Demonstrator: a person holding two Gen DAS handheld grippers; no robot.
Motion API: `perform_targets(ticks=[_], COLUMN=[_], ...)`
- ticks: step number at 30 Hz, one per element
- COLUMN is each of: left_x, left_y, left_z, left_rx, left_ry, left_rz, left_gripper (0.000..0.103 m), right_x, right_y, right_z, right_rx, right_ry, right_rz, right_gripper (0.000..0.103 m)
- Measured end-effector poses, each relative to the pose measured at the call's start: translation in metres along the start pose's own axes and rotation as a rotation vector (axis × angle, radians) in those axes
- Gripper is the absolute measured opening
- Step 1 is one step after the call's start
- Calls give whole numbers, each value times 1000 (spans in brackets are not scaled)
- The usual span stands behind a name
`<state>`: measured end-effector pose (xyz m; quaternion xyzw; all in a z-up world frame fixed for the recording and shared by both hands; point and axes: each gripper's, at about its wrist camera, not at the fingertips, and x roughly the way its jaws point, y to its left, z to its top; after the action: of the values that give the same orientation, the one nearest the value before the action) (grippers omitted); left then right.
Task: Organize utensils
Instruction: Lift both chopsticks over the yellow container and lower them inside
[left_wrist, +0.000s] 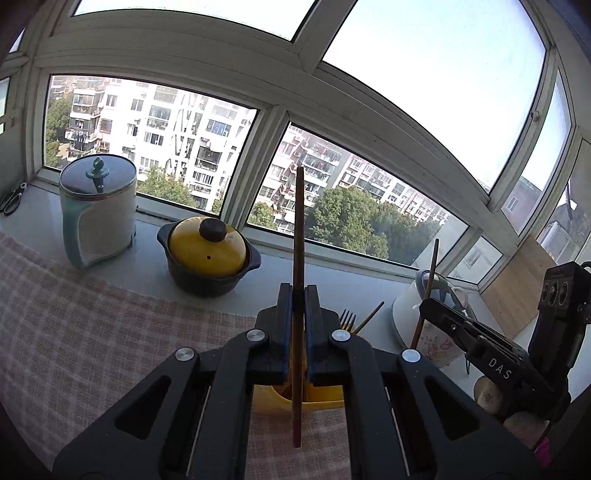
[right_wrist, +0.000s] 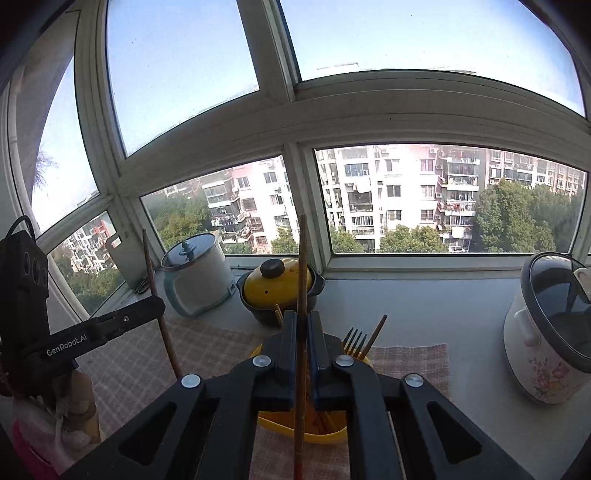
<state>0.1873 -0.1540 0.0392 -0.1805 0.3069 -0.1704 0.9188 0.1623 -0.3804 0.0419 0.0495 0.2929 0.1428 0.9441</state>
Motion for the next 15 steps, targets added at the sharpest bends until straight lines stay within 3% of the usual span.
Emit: perform_targets(ticks=[15], left_x=[38], left_y=[-7], left_z=[22], left_rx=[1], left_ry=[-14], left_rz=[37], left_gripper=[4], right_x=[18], right_y=[-21], right_z=[16], right_rx=[53], right_ry=[-59], right_rz=[22], right_gripper=[3])
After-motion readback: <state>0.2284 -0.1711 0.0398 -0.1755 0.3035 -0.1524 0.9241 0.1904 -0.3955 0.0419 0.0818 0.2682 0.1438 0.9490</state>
